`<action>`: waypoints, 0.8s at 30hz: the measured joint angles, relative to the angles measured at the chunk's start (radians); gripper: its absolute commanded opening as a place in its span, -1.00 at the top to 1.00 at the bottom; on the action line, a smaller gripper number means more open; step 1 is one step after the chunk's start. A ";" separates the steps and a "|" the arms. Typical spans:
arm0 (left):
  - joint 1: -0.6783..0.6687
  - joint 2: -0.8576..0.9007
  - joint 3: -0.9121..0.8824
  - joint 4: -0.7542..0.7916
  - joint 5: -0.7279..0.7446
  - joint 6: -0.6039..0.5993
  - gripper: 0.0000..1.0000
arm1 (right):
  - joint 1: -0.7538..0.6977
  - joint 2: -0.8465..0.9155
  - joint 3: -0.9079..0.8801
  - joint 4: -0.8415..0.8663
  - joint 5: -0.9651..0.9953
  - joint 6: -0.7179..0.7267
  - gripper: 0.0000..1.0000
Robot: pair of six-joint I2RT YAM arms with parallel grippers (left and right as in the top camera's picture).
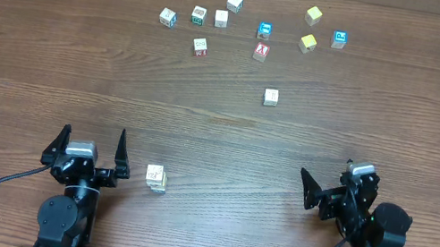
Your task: Form a tower
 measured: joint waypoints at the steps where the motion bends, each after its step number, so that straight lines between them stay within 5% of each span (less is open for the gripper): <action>1: 0.000 0.000 0.000 0.000 0.000 0.000 -0.99 | 0.000 -0.032 -0.008 -0.021 0.000 0.000 -1.00; 24: 0.000 0.000 0.000 0.000 0.000 0.000 -0.99 | 0.000 -0.543 -0.016 -0.305 -0.001 0.001 -1.00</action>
